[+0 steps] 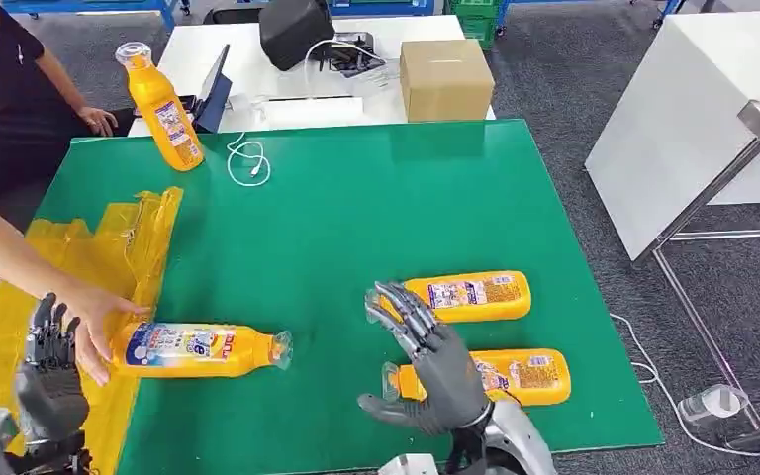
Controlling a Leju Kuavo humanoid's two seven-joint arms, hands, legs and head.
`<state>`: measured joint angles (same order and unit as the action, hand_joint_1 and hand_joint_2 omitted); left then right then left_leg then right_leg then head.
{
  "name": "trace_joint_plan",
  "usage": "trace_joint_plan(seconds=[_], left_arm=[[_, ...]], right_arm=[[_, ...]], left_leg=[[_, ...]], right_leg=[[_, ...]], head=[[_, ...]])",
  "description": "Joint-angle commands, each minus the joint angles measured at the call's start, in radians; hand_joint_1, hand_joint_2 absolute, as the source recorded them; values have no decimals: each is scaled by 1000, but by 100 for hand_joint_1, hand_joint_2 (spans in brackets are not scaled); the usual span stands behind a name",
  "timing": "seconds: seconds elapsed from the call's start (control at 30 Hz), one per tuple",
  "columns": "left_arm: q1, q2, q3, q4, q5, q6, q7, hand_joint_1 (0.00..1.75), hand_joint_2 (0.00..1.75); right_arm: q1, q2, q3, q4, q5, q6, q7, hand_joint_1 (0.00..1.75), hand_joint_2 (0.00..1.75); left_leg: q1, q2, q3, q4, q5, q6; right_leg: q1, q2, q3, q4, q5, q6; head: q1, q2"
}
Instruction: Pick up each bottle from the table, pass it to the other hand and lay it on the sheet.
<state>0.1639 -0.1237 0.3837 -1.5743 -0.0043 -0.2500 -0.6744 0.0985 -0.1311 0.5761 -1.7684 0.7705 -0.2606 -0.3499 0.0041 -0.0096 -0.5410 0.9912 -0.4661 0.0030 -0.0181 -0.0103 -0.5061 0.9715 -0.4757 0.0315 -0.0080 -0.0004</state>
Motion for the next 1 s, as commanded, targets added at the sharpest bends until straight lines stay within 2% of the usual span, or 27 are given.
trace_joint_plan(seconds=[0.03,0.07,0.2,0.27,0.4,0.47,0.73,0.9,1.0], left_arm=[[57,-164,29,-124,77,-180,32,0,0],[62,-167,24,-129,75,-179,36,0,0],[91,-177,-24,-173,6,-157,-10,0,0],[93,-179,-29,-176,3,-153,-11,0,0],[81,-163,-45,-156,3,-146,-8,0,0],[73,-155,-48,-141,12,-146,-2,0,0],[55,-135,-65,-119,23,-160,4,0,0],[44,-125,-79,-107,29,-157,10,0,0],[29,-110,-93,-91,35,-157,18,0,0]], right_arm=[[198,-258,5,-156,106,-44,148,0,175],[205,-273,13,-162,109,-58,165,0,175],[279,-416,37,-241,137,-95,360,0,175],[290,-436,37,-253,134,-109,367,0,175],[322,-524,18,-288,107,-106,486,0,175],[330,-551,-9,-288,92,-108,501,0,175],[299,-499,-159,-179,10,23,453,0,175],[268,-451,-211,-118,30,80,415,0,175],[209,-418,-238,-40,13,146,389,0,175]], left_leg=[[1,-1,0,1,-2,1],[0,-2,-1,1,-2,2],[-1,-1,-1,1,-2,2],[-1,-1,-1,1,-2,2],[0,1,0,2,-3,2],[-2,0,0,1,-2,2],[0,1,1,0,-1,2],[0,2,2,-1,-1,2],[2,3,3,-2,-1,1]], right_leg=[[1,-1,2,-1,-1,0],[0,-2,1,-1,-1,0],[-1,-1,0,0,-1,0],[-1,-1,-1,0,-1,-1],[0,1,0,-1,0,-1],[-2,0,-1,0,0,-1],[0,1,1,-3,1,-1],[0,2,2,-4,2,-1],[2,3,3,-6,3,-2]], head=[[0,0],[0,0],[0,0],[-1,0],[0,0],[-1,0],[0,0],[-1,0],[-1,0]])
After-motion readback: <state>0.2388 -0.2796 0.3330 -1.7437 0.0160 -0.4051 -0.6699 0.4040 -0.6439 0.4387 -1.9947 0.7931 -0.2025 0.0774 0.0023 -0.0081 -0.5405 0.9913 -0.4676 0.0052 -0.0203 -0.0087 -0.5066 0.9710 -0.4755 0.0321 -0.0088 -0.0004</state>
